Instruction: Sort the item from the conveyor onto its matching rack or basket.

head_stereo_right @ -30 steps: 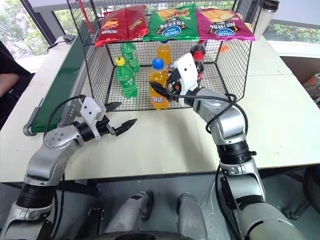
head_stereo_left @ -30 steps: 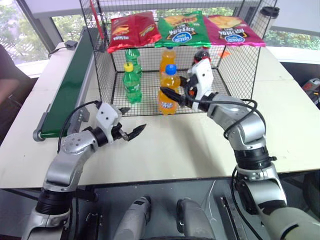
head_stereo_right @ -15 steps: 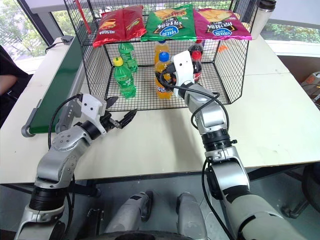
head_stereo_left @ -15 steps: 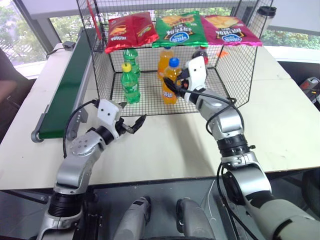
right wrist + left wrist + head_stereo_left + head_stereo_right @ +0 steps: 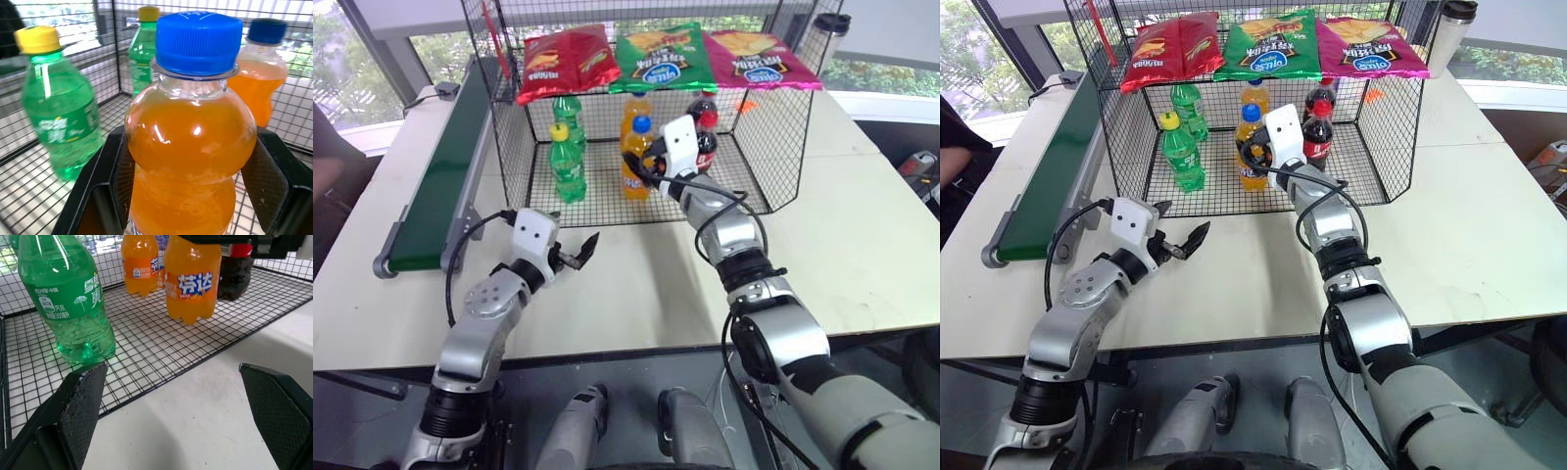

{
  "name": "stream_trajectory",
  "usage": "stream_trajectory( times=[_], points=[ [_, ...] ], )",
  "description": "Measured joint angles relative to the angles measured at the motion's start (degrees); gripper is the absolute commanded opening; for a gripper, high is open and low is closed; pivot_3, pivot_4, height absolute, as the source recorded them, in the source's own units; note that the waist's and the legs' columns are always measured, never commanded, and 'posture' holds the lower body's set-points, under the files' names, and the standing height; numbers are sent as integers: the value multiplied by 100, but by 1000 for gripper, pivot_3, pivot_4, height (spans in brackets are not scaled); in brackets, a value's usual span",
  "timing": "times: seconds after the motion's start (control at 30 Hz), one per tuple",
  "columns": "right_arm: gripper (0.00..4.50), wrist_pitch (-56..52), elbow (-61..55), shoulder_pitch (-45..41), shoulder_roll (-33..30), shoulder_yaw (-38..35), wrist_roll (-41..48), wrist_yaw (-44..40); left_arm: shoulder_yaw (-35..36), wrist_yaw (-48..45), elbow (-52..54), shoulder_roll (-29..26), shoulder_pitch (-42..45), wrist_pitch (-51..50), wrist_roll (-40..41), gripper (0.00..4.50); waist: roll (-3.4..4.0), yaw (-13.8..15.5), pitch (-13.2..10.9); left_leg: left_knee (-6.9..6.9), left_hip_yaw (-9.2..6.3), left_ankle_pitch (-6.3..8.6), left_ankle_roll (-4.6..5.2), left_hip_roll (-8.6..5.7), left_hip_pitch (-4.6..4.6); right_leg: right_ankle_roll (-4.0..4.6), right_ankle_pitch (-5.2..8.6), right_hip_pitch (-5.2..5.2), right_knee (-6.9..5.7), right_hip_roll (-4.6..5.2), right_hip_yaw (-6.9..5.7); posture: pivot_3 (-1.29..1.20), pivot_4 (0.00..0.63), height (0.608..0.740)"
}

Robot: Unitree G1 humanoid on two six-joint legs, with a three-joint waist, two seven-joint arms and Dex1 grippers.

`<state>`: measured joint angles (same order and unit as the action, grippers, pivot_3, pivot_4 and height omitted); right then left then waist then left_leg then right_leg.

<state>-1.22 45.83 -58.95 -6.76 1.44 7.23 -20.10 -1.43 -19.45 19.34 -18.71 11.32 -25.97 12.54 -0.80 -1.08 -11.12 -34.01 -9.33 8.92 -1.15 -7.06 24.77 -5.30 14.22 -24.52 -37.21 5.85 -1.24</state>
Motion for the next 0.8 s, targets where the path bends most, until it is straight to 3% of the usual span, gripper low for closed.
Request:
stream_trajectory(
  times=[0.1,0.23,0.27,0.6,0.8],
  points=[
    [2464,227,340,-86,17,-15,-26,-7,-2,34,0,28,0,0,-34,4481,0,-3,0,1,3,0,0,0,-1,0,0,0,0,0,4,0,150,739],
    [4251,370,573,-87,24,-22,-31,-53,-2,44,1,30,0,-6,-65,4500,1,-4,0,2,7,0,0,0,-3,-1,-1,-1,-1,-1,10,0,150,739],
    [4389,419,573,-94,24,-27,-31,-54,-2,45,1,30,0,-6,-65,4500,1,-4,0,2,8,0,0,1,-5,-1,-1,0,-1,-2,13,0,150,739],
    [4389,497,454,-215,-75,-82,-137,-16,-4,26,-11,83,41,-4,-68,4500,1,3,1,11,33,0,0,5,-36,0,-1,13,-6,-7,49,0,150,739],
    [4389,19,-554,194,-357,-134,-111,-148,-8,5,-83,148,88,11,-73,4500,1,20,1,12,39,1,1,5,-36,0,-1,12,-5,-7,55,0,150,739]
  ],
)
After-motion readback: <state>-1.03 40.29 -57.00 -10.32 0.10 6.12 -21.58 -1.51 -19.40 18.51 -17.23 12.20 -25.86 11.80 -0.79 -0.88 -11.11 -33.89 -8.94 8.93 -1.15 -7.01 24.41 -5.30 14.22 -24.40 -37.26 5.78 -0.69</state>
